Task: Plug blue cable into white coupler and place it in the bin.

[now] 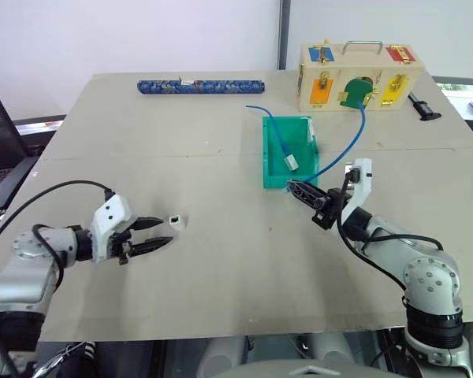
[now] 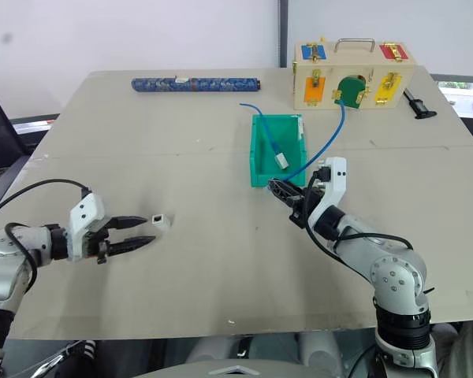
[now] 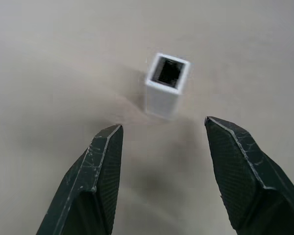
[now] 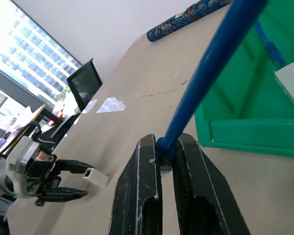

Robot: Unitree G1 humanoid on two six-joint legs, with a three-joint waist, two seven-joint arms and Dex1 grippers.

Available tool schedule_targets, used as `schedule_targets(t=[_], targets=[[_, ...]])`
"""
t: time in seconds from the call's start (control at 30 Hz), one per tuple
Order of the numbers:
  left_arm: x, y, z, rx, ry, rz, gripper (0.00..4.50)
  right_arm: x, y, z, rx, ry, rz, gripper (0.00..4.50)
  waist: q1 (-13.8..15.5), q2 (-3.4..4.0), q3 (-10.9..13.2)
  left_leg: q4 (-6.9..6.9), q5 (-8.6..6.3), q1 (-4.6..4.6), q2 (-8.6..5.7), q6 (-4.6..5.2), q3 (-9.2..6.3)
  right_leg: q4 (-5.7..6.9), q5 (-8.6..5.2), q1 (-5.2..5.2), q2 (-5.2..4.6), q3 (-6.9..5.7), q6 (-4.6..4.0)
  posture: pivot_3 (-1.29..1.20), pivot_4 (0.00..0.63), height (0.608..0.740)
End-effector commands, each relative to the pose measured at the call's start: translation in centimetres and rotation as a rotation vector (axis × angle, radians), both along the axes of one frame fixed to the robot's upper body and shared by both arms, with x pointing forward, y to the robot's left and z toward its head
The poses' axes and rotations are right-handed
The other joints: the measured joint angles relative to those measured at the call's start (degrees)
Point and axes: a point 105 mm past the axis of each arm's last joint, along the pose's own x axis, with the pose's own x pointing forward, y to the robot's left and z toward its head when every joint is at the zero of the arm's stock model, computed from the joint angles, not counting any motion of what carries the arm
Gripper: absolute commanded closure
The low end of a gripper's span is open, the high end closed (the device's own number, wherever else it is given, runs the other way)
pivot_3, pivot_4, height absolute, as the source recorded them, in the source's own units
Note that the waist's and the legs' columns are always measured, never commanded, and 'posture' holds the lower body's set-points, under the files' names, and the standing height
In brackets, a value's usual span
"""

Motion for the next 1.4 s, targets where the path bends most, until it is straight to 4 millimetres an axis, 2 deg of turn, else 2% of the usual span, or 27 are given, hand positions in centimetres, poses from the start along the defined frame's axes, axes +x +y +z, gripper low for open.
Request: schedule_targets(t=[0.03,0.17,0.27,0.33,0.43,0.53,0.67,0.77,0.93,1.13,1.4], targets=[[0.6,-0.2,0.0,0.007,-0.02,-0.029,1.81,-0.6,0.0,1.4,0.005,-0.069,-0.004,4.5,-0.1,-0.01,0.0,-0.01,0.0,-0.01,0.0,0.0,0.01,0.0,0.0,-0.04,0.0,0.01,0.0,0.0,0.15,0.74],[1.0,-0.7,-0.4,-0.001,-0.013,-0.057,1.81,-0.7,-0.1,1.3,0.002,-0.07,-0.016,4.5,-0.3,-0.01,0.0,-0.06,0.0,-0.04,0.0,0.0,0.02,0.01,0.02,-0.11,-0.01,0.02,-0.02,0.0,0.15,0.74],[1.1,-1.0,-0.9,0.01,-0.009,-0.086,2.6,-0.7,0.0,1.4,-0.003,-0.074,-0.017,4.5,-0.31,-0.01,-0.01,-0.08,0.0,-0.04,0.0,0.0,0.05,0.01,0.03,-0.14,-0.02,0.04,-0.03,0.0,0.15,0.74],[1.1,-1.1,-1.1,0.019,-0.013,-0.102,3.6,-0.8,0.0,1.4,-0.013,-0.082,-0.012,4.5,-0.31,-0.02,-0.01,-0.08,0.0,-0.04,0.0,0.0,0.07,0.01,0.03,-0.14,-0.02,0.06,-0.03,0.0,0.15,0.74],[1.1,-1.7,-1.1,-0.003,-0.014,-0.129,4.13,-1.0,0.0,1.5,-0.04,-0.113,0.002,4.5,-0.35,-0.01,-0.01,-0.08,0.0,-0.03,0.0,0.0,0.1,0.02,0.03,-0.14,-0.03,0.09,-0.03,0.0,0.15,0.74],[1.3,-3.2,-0.3,-0.041,-0.018,-0.178,4.14,-1.2,-0.1,1.8,-0.07,-0.158,0.014,4.5,-0.2,-0.02,-0.02,-0.07,0.0,-0.04,-0.01,0.0,0.1,0.01,0.03,-0.14,-0.04,0.08,-0.03,0.0,0.15,0.74],[1.1,-8.3,1.1,-0.099,-0.027,-0.323,4.14,-1.0,-0.5,2.3,-0.257,-0.314,0.054,4.5,-0.04,-0.03,-0.01,0.05,0.0,-0.11,-0.06,0.01,0.1,0.01,0.04,-0.13,-0.07,0.06,-0.01,0.0,0.15,0.74],[1.2,-12.2,1.5,-0.105,-0.018,-0.414,4.14,-1.0,-0.4,1.8,-0.412,-0.399,0.157,4.5,-0.04,-0.05,-0.01,0.13,0.0,-0.14,-0.1,0.02,0.12,0.02,0.04,-0.1,-0.06,0.04,0.0,0.0,0.15,0.74],[2.6,-17.0,1.8,-0.076,-0.034,-0.506,4.14,-0.7,0.1,1.3,-0.567,-0.472,0.354,4.5,-0.5,-0.06,0.0,0.18,0.01,-0.05,-0.01,0.01,0.12,0.02,0.03,0.04,0.05,-0.07,0.01,0.0,0.15,0.74],[4.0,-19.4,0.6,0.015,-0.023,-0.591,4.14,0.0,1.4,1.5,-0.644,-0.54,0.512,4.5,-0.53,-0.08,0.0,0.23,0.01,-0.07,0.02,0.0,0.15,0.0,0.04,0.03,0.1,-0.01,-0.01,0.0,0.15,0.74],[4.8,-19.9,-0.5,0.094,-0.035,-0.638,4.14,0.5,2.5,0.0,-0.712,-0.545,0.631,4.5,-0.26,-0.08,0.0,0.25,0.13,-0.14,-0.07,-0.2,0.09,-0.03,0.04,0.01,-0.03,-0.02,-0.01,0.0,0.15,0.74]])
